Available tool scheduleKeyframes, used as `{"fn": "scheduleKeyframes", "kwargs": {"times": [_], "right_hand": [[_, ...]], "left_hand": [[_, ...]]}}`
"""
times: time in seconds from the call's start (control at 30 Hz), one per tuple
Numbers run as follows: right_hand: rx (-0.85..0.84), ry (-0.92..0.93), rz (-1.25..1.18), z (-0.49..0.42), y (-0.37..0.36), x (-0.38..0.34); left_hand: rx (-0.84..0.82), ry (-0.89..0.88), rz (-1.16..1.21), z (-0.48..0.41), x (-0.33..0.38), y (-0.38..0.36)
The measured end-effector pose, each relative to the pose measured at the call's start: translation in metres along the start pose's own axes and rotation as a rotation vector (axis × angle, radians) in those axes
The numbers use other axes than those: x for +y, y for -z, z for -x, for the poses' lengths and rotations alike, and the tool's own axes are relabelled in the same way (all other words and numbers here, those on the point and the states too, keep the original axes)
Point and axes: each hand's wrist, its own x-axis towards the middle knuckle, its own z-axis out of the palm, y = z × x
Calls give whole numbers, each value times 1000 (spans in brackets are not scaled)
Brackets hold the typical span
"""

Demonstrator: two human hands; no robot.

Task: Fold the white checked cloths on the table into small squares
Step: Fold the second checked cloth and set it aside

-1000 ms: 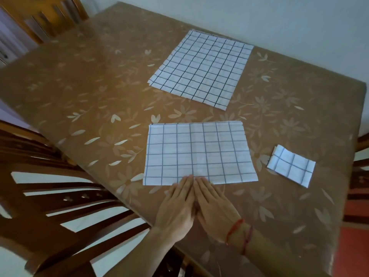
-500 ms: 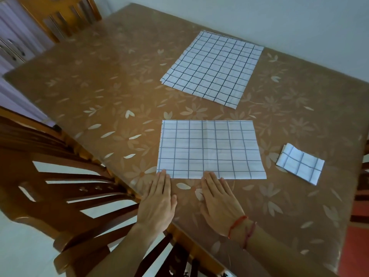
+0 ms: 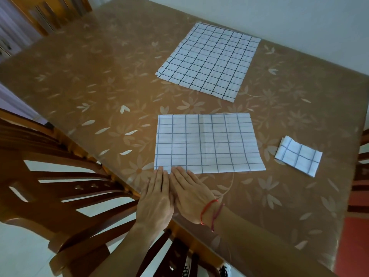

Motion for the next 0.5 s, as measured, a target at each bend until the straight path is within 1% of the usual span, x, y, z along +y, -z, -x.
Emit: {"fn": "scheduleKeyframes", "kwargs": {"times": [0.23, 0.5], "right_hand": [[-28, -89, 32, 16, 1, 14], [-83, -236, 82, 63, 10, 69]], "left_hand": [[21, 31, 12, 0, -1, -3], [-1, 39, 19, 1, -2, -4]]}}
